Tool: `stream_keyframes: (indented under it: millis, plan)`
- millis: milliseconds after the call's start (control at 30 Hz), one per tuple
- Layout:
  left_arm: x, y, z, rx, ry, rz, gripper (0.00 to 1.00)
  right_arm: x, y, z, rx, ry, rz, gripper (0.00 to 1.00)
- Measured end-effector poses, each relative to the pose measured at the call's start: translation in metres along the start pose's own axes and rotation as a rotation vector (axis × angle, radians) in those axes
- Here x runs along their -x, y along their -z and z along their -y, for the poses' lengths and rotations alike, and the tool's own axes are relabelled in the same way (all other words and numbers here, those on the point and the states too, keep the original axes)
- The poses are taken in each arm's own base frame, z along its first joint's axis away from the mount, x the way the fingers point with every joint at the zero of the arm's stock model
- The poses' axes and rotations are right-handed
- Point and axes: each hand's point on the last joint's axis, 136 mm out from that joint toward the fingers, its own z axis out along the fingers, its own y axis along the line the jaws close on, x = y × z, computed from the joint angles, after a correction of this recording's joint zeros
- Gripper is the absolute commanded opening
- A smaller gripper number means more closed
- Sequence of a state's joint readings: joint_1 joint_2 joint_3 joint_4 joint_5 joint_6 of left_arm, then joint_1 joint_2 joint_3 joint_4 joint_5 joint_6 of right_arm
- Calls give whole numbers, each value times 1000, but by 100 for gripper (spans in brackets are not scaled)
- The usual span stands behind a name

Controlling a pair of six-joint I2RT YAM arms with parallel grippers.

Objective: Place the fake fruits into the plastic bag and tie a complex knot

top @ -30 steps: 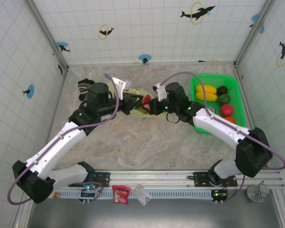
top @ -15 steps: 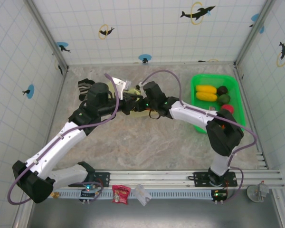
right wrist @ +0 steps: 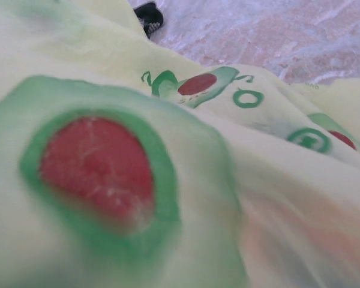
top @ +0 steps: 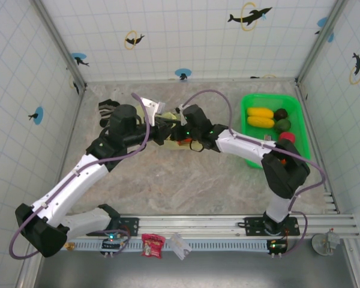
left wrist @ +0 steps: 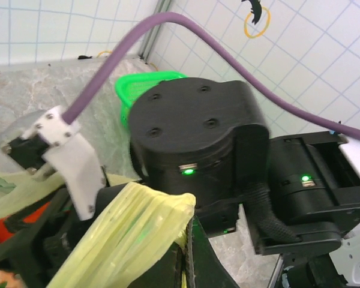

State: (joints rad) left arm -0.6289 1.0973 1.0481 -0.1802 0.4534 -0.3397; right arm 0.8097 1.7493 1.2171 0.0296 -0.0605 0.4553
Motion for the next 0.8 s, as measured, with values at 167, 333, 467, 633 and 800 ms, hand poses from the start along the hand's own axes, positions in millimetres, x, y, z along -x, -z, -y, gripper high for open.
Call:
stream_keyframes:
  millis: [167, 333, 467, 633, 800]
  plan:
    - [2, 2, -1, 10, -2, 9, 0, 7, 36, -5, 45, 16, 46, 44]
    - [0, 1, -4, 18, 2, 6, 0, 17, 69, -16, 99, 47, 100, 32]
    - [0, 1, -4, 19, 1, 7, 0, 26, 92, -23, 127, 68, 144, 30]
    - [1, 2, -3, 20, 0, 10, 0, 53, 130, -17, 143, 60, 236, 31]
    - [1, 2, -3, 20, 3, 11, 0, 91, 181, 17, 92, 5, 378, 37]
